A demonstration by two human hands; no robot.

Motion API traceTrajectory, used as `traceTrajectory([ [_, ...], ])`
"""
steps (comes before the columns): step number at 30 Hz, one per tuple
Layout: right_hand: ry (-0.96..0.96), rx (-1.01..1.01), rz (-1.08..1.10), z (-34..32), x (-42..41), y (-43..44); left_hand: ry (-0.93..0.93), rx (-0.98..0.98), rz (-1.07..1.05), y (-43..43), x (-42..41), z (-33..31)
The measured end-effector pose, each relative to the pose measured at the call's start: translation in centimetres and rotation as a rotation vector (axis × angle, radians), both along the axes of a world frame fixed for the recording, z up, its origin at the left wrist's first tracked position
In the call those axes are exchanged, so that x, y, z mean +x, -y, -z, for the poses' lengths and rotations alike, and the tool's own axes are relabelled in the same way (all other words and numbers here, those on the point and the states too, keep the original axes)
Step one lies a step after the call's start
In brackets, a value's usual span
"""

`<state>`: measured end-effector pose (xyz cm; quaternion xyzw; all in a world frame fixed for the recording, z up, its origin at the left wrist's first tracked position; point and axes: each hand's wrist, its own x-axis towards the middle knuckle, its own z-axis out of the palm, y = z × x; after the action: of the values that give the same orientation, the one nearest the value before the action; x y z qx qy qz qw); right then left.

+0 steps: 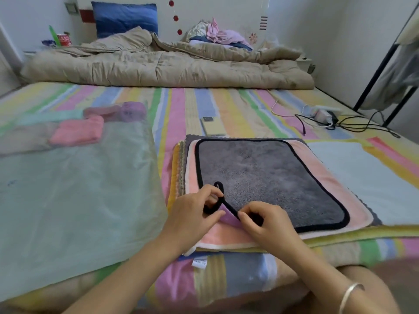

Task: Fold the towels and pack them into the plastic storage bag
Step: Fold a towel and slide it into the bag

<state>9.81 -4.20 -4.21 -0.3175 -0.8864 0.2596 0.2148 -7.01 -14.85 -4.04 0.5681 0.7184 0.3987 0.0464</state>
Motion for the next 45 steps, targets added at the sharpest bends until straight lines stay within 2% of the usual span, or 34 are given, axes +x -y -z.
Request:
traceTrajectory([
  [4,-0.030,0.042,-0.076,0.3,0.5,0.0,-0.041,-0.038,-0.042,-0.5,0.3,0.0],
  [10,-0.001,0.136,-0.230,0.4,2.2,-0.6,0.057,-0.150,0.008,-1.4,0.3,-1.2],
  [19,0.098,0.392,-0.103,-1.3,4.9,-3.4,0.284,-0.241,0.010,-2.3,-1.0,-2.8],
  [22,0.136,0.300,-0.154,-2.2,5.3,-5.0,0.348,-0.268,-0.016,-2.7,-1.4,-3.1],
  [24,0.188,0.184,-0.254,-2.7,5.5,-5.6,0.449,-0.274,-0.007,-3.0,-1.8,-3.5],
  [26,0.257,0.163,-0.304,-3.1,5.5,-6.3,0.553,-0.285,-0.008,-3.4,-2.4,-3.9],
  [28,0.286,0.215,-0.255,-3.6,5.3,-7.5,0.635,-0.290,-0.056,-4.3,-3.5,-4.2],
  [31,0.286,0.322,-0.060,-4.6,4.4,-10.9,0.819,-0.304,-0.134,-6.3,-4.9,-4.5],
  [35,0.240,0.279,0.059,-5.6,2.6,-15.8,0.989,-0.231,-0.224,-9.3,-6.5,-4.5],
  [38,0.210,0.220,0.119,-4.9,1.6,-19.6,0.924,-0.185,-0.319,-11.4,-7.9,-3.9],
  [40,0.122,0.087,0.163,-4.3,0.9,-21.9,0.850,-0.141,-0.387,-12.8,-8.8,-3.5],
  [45,-0.050,-0.085,0.225,-3.1,-1.1,-25.6,0.596,-0.102,-0.489,-15.4,-10.9,-2.4],
])
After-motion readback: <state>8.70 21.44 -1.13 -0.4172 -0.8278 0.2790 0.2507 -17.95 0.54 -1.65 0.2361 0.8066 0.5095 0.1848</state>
